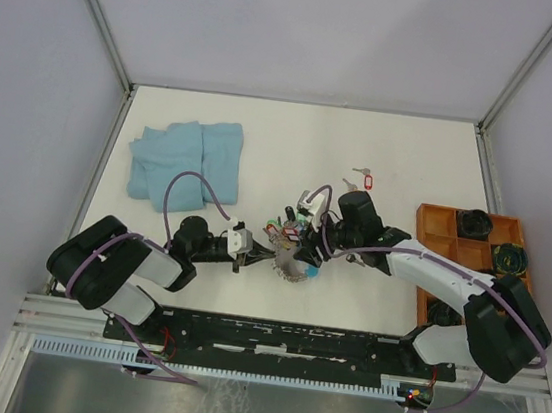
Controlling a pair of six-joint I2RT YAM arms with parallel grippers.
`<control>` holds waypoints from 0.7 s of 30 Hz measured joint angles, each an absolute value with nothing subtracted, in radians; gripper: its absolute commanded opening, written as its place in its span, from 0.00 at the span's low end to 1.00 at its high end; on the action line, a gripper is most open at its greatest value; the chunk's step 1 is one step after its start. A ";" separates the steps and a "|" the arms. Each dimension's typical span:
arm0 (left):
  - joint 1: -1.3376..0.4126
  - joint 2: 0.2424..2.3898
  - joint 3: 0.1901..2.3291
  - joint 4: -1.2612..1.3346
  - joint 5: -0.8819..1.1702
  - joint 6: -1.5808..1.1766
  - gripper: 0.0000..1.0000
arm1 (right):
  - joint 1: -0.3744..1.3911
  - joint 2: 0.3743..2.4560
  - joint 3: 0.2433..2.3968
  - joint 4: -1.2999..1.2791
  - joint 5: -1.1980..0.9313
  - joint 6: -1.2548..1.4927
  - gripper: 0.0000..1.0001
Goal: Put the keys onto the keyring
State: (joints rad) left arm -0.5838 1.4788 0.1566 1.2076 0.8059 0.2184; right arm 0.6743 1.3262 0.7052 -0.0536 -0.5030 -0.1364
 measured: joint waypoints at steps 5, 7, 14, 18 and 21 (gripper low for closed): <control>-0.584 1.479 0.158 1.207 0.820 0.225 0.03 | 0.702 1.402 0.729 -0.032 -0.574 -0.229 0.52; -0.584 1.479 0.158 1.207 0.821 0.226 0.03 | 0.717 1.413 0.730 -0.014 -0.583 -0.255 0.49; -0.584 1.479 0.158 1.208 0.823 0.226 0.03 | 0.736 1.432 0.730 0.047 -0.606 -0.302 0.44; -0.584 1.480 0.158 1.208 0.823 0.225 0.03 | 0.738 1.443 0.730 0.061 -0.614 -0.316 0.42; -0.584 1.484 0.158 1.215 0.824 0.225 0.03 | 0.739 1.457 0.731 0.068 -0.630 -0.321 0.42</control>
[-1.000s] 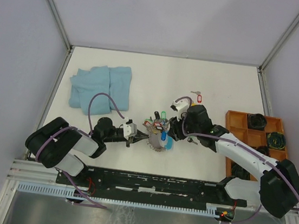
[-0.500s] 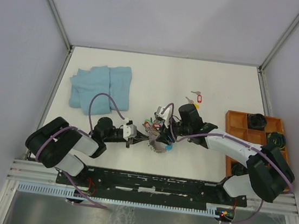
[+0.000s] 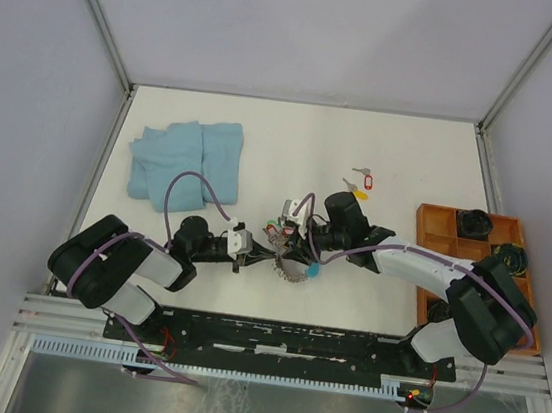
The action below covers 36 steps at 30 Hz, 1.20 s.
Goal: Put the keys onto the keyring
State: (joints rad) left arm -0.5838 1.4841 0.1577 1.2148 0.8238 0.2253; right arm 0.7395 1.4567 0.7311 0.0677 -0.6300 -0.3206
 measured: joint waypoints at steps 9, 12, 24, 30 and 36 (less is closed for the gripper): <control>-0.584 1.496 0.158 1.229 0.825 0.225 0.03 | 0.747 1.468 0.733 0.068 -0.664 -0.331 0.40; -0.584 1.497 0.158 1.230 0.825 0.225 0.03 | 0.753 1.468 0.735 0.070 -0.674 -0.334 0.35; -0.581 1.508 0.158 1.242 0.839 0.224 0.03 | 0.765 1.491 0.744 0.070 -0.683 -0.345 0.01; -0.579 1.507 0.161 1.239 0.839 0.225 0.06 | 0.768 1.490 0.773 0.009 -0.672 -0.350 0.01; -0.580 1.505 0.186 1.205 0.841 0.227 0.10 | 0.778 1.461 0.780 -0.037 -0.638 -0.374 0.01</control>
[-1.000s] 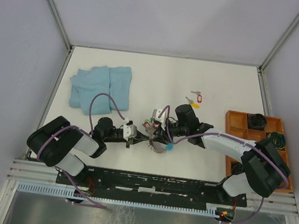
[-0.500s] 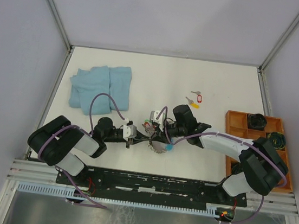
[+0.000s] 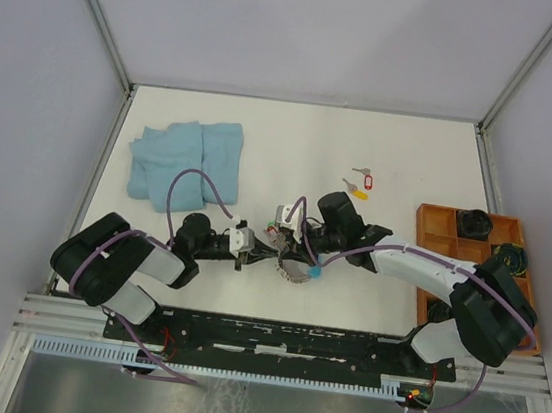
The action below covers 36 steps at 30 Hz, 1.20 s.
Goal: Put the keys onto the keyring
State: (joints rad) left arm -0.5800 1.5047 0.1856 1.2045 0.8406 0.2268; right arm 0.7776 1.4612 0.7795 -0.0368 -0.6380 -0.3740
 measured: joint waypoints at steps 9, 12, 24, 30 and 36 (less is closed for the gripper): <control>-0.581 1.504 0.195 1.198 0.842 0.228 0.15 | 0.784 1.438 0.780 -0.058 -0.613 -0.392 0.01; -0.581 1.504 0.195 1.182 0.841 0.229 0.17 | 0.784 1.431 0.780 -0.070 -0.604 -0.396 0.01; -0.581 1.504 0.195 1.159 0.841 0.228 0.19 | 0.784 1.411 0.780 -0.080 -0.602 -0.410 0.01; -0.581 1.507 0.195 1.177 0.841 0.228 0.23 | 0.790 1.411 0.788 -0.100 -0.602 -0.422 0.01; -0.581 1.517 0.195 1.189 0.847 0.227 0.23 | 0.799 1.413 0.805 -0.116 -0.602 -0.435 0.01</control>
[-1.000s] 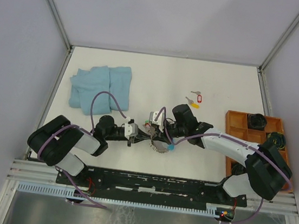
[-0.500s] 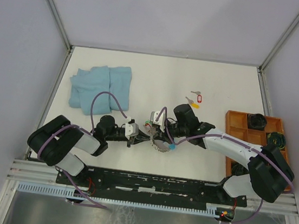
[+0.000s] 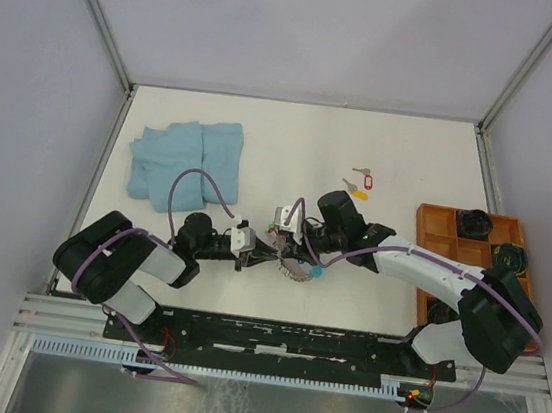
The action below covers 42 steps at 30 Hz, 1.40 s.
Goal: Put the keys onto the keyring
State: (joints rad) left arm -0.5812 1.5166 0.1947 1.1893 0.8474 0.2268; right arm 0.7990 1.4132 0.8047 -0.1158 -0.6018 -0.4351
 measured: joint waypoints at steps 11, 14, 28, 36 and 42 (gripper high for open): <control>-0.581 1.537 0.197 1.200 0.874 0.225 0.15 | 0.814 1.439 0.833 -0.156 -0.600 -0.461 0.01; -0.581 1.542 0.198 1.200 0.879 0.225 0.04 | 0.819 1.446 0.838 -0.168 -0.595 -0.472 0.01; -0.581 1.546 0.203 1.179 0.891 0.226 0.03 | 0.834 1.419 0.854 -0.208 -0.512 -0.440 0.57; -0.581 1.543 0.203 1.184 0.856 0.226 0.03 | 0.836 1.231 0.820 -0.196 -0.300 -0.260 0.61; -0.581 1.539 0.198 1.203 0.802 0.221 0.03 | 0.836 1.107 0.734 -0.212 -0.088 -0.123 0.66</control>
State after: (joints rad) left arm -0.5812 1.5391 0.1982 1.2026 0.8024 0.2211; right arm 0.8356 1.1072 0.7338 -0.2119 -0.0875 -0.1230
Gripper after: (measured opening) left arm 0.043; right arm 0.652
